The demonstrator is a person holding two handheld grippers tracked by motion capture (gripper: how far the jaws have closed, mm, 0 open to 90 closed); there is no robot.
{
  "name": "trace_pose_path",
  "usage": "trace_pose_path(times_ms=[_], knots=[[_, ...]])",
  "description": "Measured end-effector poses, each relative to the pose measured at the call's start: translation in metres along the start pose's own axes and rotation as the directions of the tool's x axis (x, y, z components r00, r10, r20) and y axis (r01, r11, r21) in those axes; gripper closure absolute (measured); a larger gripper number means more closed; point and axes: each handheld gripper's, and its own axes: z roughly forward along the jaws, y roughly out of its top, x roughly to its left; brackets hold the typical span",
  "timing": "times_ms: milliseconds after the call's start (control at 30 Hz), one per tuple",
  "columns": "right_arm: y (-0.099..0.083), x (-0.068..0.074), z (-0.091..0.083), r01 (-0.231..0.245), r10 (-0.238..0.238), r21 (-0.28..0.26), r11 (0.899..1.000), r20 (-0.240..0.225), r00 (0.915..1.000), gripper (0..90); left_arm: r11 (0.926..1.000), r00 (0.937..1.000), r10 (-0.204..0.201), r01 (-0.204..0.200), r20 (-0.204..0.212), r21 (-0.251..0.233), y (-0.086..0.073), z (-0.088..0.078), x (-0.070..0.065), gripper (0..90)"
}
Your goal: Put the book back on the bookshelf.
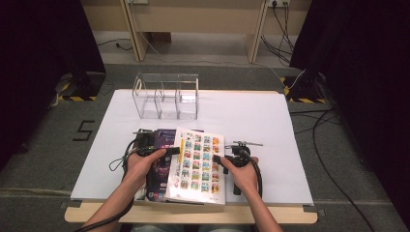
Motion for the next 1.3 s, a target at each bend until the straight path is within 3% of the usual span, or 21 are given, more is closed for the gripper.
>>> trace_pose_path(times_ms=[100,200,267,333,433,500,700,800,833,967,1033,1300], knots=[[0.0,0.0,0.0,0.0,0.0,0.0,1.0,0.0,1.0,45.5,0.9999,0.9999,-0.013,0.013,0.005,0.006,0.001,0.001,0.0,56.5],[0.0,0.0,0.0,0.002,-0.002,-0.002,1.0,-0.004,1.0,45.5,1.0,1.0,0.005,-0.005,-0.002,0.004,-0.002,0.002,-0.002,55.3],[0.0,0.0,0.0,0.003,-0.003,-0.003,1.0,-0.003,1.0,45.4,0.9992,0.9999,0.001,-0.002,0.011,0.041,-0.007,0.003,-0.004,54.2],[0.0,0.0,0.0,0.002,-0.002,0.0,1.0,-0.003,1.0,45.4,0.9945,0.9981,-0.032,0.026,0.053,0.101,-0.015,0.011,-0.005,54.4],[0.0,-0.001,0.0,-0.001,0.001,-0.001,1.0,-0.005,1.0,45.4,0.9937,0.9997,0.024,-0.024,0.005,0.11,-0.018,0.018,-0.008,56.8],[0.0,-0.001,0.0,-0.008,0.008,0.003,1.0,-0.01,0.9999,44.9,0.9929,0.9993,0.037,-0.037,0.005,0.113,-0.018,0.018,-0.008,61.8],[0.004,-0.004,0.0,0.006,-0.006,0.025,1.0,-0.028,0.9996,44.2,0.9915,0.9956,0.091,-0.093,0.025,0.092,-0.017,0.014,-0.013,73.4],[0.008,-0.007,-0.001,-0.016,0.016,0.009,1.0,-0.046,0.9988,43.6,0.9931,0.9944,0.092,-0.095,0.052,0.068,-0.02,0.012,-0.011,75.1],[0.014,-0.01,-0.001,-0.027,0.027,-0.008,1.0,-0.047,0.9985,43.3,0.9922,0.9921,0.11,-0.113,0.06,0.053,-0.022,0.012,-0.011,75.3],[0.024,-0.015,0.002,-0.051,0.051,-0.005,0.999,-0.048,0.9975,42.6,0.9908,0.9901,0.126,-0.129,0.062,0.041,-0.023,0.011,-0.011,75.4],[0.033,-0.019,0.005,-0.05,0.05,-0.003,0.999,-0.037,0.9981,42.1,0.9866,0.9861,0.157,-0.159,0.055,0.036,-0.023,0.011,-0.014,75.4],[0.062,-0.022,0.02,-0.082,0.081,-0.006,0.997,-0.043,0.9957,42.1,0.9877,0.9869,0.15,-0.152,0.061,0.036,-0.024,0.011,-0.011,75.5]])
